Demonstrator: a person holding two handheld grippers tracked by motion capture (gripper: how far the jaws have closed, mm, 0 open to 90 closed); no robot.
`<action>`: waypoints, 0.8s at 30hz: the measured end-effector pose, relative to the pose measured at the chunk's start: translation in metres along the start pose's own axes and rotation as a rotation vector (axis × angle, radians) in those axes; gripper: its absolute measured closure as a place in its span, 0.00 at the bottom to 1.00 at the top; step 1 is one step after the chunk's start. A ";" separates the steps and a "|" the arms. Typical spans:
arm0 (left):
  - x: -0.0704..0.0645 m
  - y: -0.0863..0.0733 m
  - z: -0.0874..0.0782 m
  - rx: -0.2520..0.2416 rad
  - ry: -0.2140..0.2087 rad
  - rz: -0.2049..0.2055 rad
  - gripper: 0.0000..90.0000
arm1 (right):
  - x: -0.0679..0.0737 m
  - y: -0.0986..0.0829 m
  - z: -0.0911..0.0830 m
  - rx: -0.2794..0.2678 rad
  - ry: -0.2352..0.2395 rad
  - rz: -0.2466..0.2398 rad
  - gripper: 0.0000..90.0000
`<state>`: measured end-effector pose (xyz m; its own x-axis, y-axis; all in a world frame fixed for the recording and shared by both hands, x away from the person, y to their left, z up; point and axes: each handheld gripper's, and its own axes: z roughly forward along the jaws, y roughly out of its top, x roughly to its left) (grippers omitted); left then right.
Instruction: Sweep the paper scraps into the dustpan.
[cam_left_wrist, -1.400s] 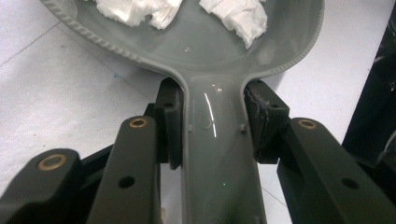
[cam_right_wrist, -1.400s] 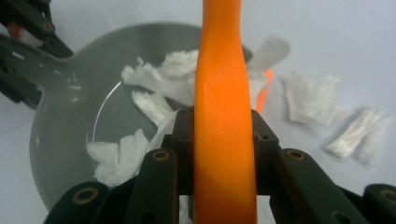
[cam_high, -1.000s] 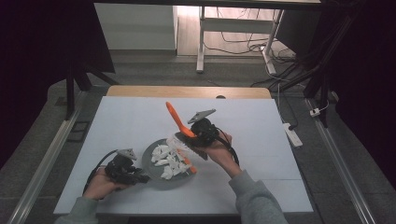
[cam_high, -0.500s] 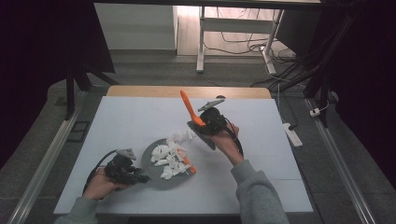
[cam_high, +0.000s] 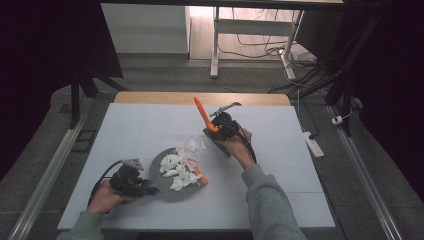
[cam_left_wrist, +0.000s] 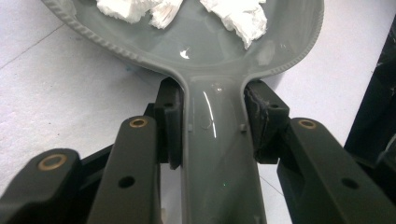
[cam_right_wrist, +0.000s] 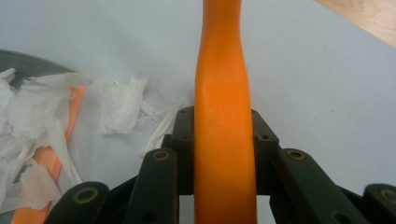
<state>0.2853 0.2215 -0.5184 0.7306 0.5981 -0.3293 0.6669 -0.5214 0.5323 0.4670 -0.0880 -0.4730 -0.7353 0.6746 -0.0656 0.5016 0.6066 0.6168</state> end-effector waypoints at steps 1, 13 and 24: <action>0.000 0.000 0.000 0.000 0.000 0.000 0.68 | 0.001 0.000 0.001 0.002 0.001 0.003 0.78; 0.000 0.000 0.001 0.000 0.003 -0.001 0.68 | -0.003 -0.001 0.004 -0.001 -0.009 0.009 0.78; 0.000 0.001 0.001 0.000 0.001 -0.002 0.68 | 0.001 0.012 0.020 0.032 -0.010 -0.003 0.78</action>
<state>0.2861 0.2207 -0.5193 0.7292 0.5996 -0.3296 0.6682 -0.5203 0.5319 0.4818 -0.0720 -0.4818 -0.7319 0.6773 -0.0754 0.5141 0.6213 0.5913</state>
